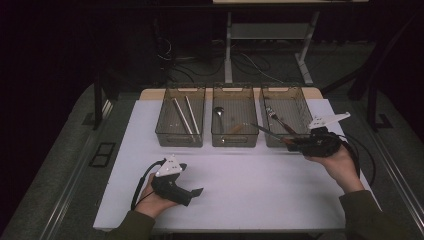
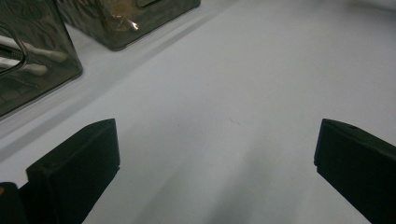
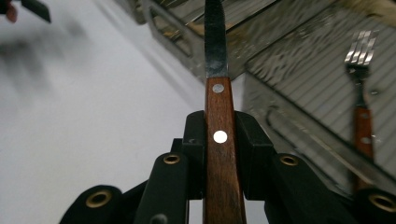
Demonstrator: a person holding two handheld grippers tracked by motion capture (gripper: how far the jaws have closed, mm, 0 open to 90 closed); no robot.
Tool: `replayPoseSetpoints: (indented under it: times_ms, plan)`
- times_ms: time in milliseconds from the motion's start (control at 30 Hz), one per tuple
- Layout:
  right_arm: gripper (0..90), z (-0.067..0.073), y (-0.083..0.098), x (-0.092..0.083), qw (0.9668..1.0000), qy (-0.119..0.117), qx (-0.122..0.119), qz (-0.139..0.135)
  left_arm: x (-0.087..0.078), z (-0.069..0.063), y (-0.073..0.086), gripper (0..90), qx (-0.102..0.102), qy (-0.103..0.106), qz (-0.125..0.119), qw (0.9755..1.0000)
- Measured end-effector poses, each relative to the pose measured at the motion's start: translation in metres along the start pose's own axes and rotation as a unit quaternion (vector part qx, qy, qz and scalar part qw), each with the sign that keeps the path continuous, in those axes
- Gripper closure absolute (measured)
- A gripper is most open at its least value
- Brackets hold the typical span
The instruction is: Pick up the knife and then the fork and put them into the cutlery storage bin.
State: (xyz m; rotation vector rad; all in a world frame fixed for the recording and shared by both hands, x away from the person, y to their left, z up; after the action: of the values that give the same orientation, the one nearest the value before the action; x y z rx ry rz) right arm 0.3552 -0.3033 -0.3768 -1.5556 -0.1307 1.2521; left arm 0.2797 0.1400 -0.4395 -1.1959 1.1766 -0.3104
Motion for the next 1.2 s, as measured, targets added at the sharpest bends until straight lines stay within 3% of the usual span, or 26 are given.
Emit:
replayPoseSetpoints:
  times_ms: [333, 667, 900, 1067, 1200]
  plan:
    - [75.4, -0.025, -0.017, -0.012, 0.9981, 0.047, 0.035, -0.018, 0.002, 0.0, 0.0, 0.0, -0.003, 0.003, 0.009, 0.9999]
    - [75.4, -0.055, -0.036, -0.007, 0.9925, 0.101, 0.069, -0.001, 0.002, 0.0, 0.0, 0.0, -0.003, 0.006, 0.007, 1.0]
    - [75.4, -0.078, -0.045, 0.012, 0.9859, 0.129, 0.104, 0.022, 0.002, -0.001, 0.0, 0.0, -0.001, 0.006, 0.007, 1.0]
    - [75.3, -0.092, -0.046, 0.031, 0.9791, 0.155, 0.124, 0.043, 0.002, -0.002, 0.0, 0.0, -0.001, 0.008, 0.007, 0.9999]
    - [75.3, -0.102, -0.041, 0.047, 0.9684, 0.185, 0.151, 0.072, 0.002, -0.003, 0.0, 0.0, 0.008, 0.004, 0.013, 0.9999]
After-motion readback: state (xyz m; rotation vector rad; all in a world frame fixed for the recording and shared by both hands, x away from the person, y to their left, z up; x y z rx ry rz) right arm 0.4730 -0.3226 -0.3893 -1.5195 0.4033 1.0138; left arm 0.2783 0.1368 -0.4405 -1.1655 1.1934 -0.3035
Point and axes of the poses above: each handheld gripper's, and its own axes: x roughly forward along the jaws, y roughly out of its underside, z roughly to its left, the point moved 1 cm from there along x, roughly forward along the jaws, and after that the axes turned 2 degrees about -z, right-handed, at the moved point
